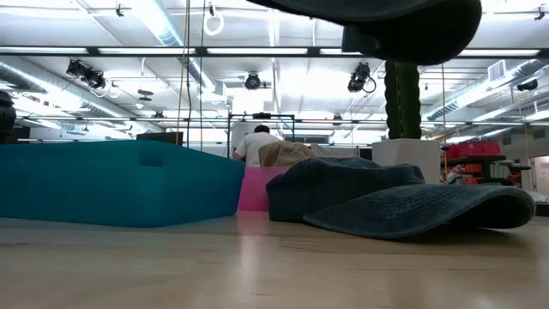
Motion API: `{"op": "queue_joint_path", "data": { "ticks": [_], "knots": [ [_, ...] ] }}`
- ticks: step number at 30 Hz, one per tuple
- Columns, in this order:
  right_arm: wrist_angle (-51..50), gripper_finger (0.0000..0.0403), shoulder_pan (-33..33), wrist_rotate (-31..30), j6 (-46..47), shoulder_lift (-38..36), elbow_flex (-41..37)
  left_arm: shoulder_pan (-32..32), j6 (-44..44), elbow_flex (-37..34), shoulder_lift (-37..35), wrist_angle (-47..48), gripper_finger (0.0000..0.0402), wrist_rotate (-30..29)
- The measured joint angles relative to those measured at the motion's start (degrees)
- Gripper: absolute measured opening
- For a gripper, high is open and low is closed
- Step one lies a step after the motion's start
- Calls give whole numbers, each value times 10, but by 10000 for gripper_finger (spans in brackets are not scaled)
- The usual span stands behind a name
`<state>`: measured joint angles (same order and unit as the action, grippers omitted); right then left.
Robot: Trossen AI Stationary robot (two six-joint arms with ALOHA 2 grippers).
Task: Pick & Place hat
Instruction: Put the bottom blue cap into the blue bin
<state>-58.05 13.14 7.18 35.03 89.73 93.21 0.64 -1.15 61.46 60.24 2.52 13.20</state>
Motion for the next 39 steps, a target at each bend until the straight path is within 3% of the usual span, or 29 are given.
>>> {"op": "queue_joint_path", "data": {
  "ticks": [6, 12, 19, 27, 39],
  "knots": [
    [45, 0, 0, 22, -11, 0, 0, 0, 3, 0, 43, -10, 177, 1],
    [87, 0, 0, 30, -13, 0, 0, 0, -22, 0, 76, -35, 187, 37],
    [95, 0, 0, 29, -14, 0, 0, -1, -87, 0, 106, -74, 260, 40],
    [129, 0, 0, 42, -19, 0, 0, -1, -96, 0, 139, -121, 324, 51],
    [146, 0, 0, 43, -26, 0, 0, -1, -106, 0, 180, -175, 332, 103]
  ]
}}
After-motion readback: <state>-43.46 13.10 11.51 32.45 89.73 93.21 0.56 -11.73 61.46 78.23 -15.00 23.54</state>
